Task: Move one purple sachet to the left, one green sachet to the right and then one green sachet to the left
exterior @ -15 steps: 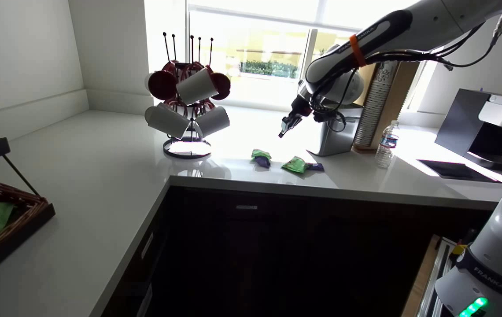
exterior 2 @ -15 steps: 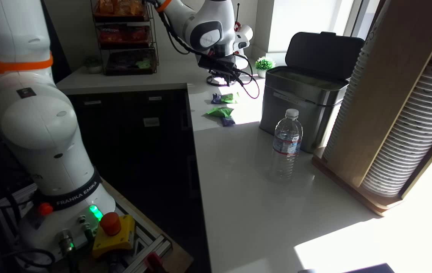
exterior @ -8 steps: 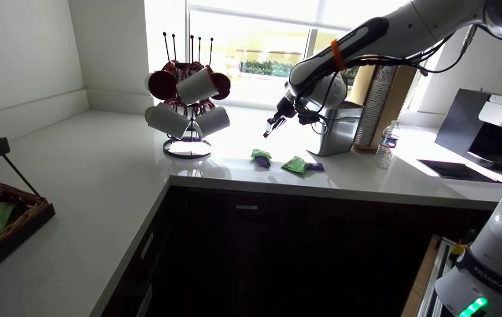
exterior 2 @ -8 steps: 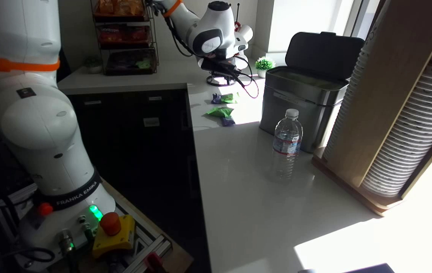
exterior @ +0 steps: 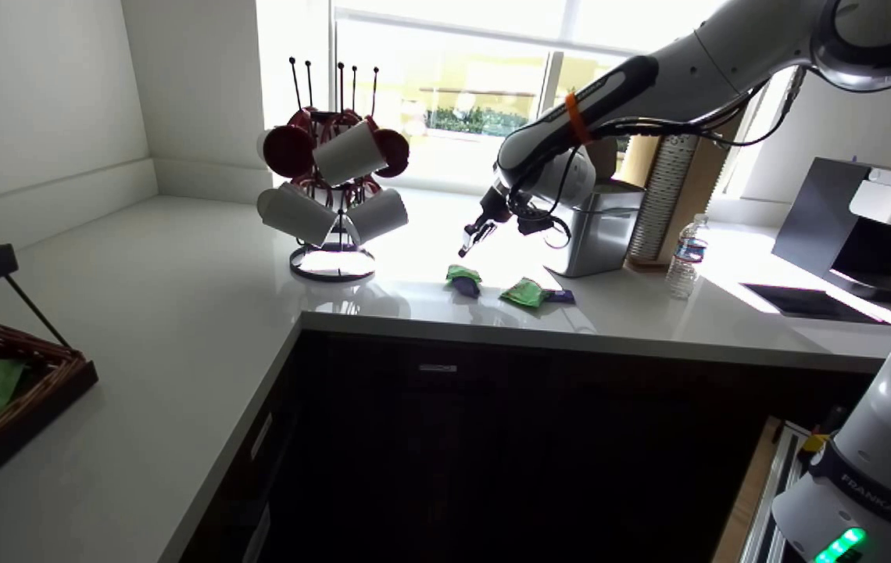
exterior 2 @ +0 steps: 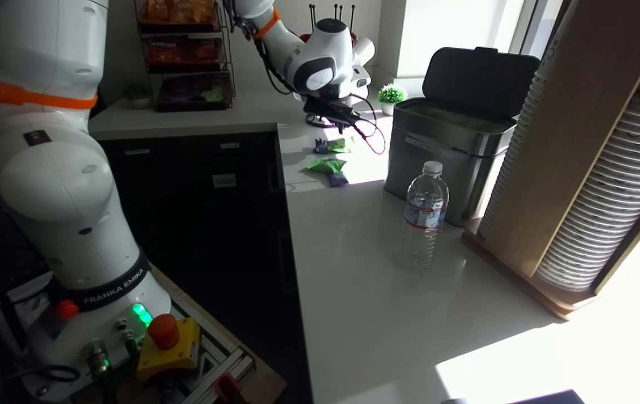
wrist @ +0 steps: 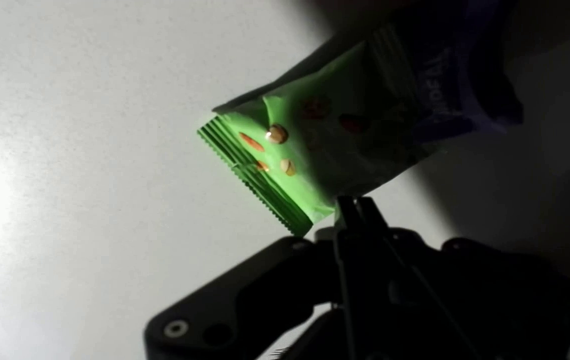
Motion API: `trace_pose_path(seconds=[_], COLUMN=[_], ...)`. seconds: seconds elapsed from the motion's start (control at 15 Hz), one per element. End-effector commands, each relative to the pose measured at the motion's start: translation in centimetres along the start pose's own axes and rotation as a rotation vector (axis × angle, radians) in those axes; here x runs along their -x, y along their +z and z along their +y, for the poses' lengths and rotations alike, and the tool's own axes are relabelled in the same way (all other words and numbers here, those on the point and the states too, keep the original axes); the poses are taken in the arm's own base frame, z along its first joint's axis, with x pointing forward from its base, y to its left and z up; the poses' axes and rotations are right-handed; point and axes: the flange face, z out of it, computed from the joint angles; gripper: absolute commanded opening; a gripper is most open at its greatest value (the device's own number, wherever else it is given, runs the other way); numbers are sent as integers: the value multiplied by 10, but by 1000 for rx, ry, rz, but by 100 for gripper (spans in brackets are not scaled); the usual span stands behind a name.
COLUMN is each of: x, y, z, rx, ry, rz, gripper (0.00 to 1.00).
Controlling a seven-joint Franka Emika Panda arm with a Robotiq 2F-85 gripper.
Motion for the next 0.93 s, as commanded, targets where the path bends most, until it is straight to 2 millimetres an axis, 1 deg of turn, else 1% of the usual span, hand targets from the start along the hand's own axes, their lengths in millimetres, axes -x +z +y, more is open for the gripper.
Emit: trace_pose_path(seconds=[0.0, 0.13, 0.2, 0.27, 0.33, 0.47, 0.53, 0.6, 0.87], x=[-2, -3, -3, -3, -2, 0, 0, 1, 2], y=[11, 12, 12, 12, 13, 15, 16, 17, 23], z=[3, 4, 4, 5, 6, 8, 10, 12, 12], rx=[1, 7, 7, 10, 13, 29, 44, 38, 29], ry=[-11, -20, -23, -27, -28, -8, 10, 41, 129], rz=[-4, -7, -9, -10, -11, -10, -7, -8, -15], gripper=[38, 51, 60, 67, 76, 89, 98, 100, 100])
